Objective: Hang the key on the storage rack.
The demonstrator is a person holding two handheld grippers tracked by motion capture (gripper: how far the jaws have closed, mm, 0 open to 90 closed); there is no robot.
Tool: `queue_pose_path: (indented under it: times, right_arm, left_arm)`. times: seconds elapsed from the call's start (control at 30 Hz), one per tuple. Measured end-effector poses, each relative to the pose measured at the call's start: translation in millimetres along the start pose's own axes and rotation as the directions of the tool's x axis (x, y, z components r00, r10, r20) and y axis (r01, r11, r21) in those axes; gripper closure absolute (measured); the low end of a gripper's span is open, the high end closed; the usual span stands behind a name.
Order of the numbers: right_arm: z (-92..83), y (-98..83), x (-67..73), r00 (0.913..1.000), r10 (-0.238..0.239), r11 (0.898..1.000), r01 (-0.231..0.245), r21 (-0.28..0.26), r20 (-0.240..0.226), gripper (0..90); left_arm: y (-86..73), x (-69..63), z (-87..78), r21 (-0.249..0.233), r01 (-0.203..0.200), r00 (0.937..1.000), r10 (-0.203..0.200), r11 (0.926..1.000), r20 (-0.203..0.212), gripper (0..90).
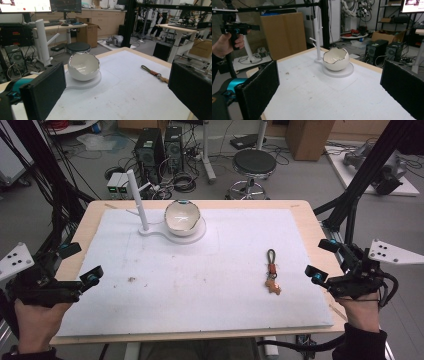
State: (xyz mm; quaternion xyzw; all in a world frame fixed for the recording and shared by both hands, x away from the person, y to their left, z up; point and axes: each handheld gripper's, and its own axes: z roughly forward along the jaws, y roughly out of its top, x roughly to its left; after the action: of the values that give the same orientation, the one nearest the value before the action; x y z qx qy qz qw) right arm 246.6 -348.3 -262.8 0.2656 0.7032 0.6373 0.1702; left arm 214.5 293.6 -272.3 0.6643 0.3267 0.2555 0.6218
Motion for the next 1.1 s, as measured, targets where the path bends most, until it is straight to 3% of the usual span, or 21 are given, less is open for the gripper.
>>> queue_pose_path:
  times: [0.27, 0.5, 0.63, 0.8, 1.1]
  right_arm:
    - [-1.5, 0.8, 0.9, 1.0000, 0.000, 1.000, 0.000, -0.005, 0.000, 1.2]
    - [6.0, -2.8, -12.4, 0.9991, 0.022, 0.999, -0.023, 0.034, 0.037, 1.2]
    - [19.6, -10.1, -29.9, 0.9969, 0.041, 0.994, -0.048, 0.095, 0.067, 1.2]
    - [40.1, -10.0, -48.3, 0.9953, 0.055, 0.993, -0.062, 0.098, 0.080, 1.2]
    - [75.7, -2.6, -67.7, 0.9914, 0.024, 0.985, -0.045, 0.165, 0.128, 1.2]
  left_arm:
    - [-0.2, -1.2, 0.4, 0.003, 0.006, 1.0000, -0.006, 1.0000, -0.001, 1.9]
    - [-2.7, -0.9, 2.4, 0.016, 0.015, 0.9999, -0.015, 0.9998, 0.002, 1.9]
    - [-2.7, -3.7, 2.9, 0.022, 0.009, 1.0000, -0.009, 0.9997, -0.001, 1.9]
    - [-1.6, -7.5, 0.5, 0.023, -0.003, 1.0000, 0.003, 0.9997, -0.002, 1.9]
    - [-4.7, -4.2, -2.1, 0.022, 0.011, 0.9999, -0.011, 0.9997, -0.003, 1.9]
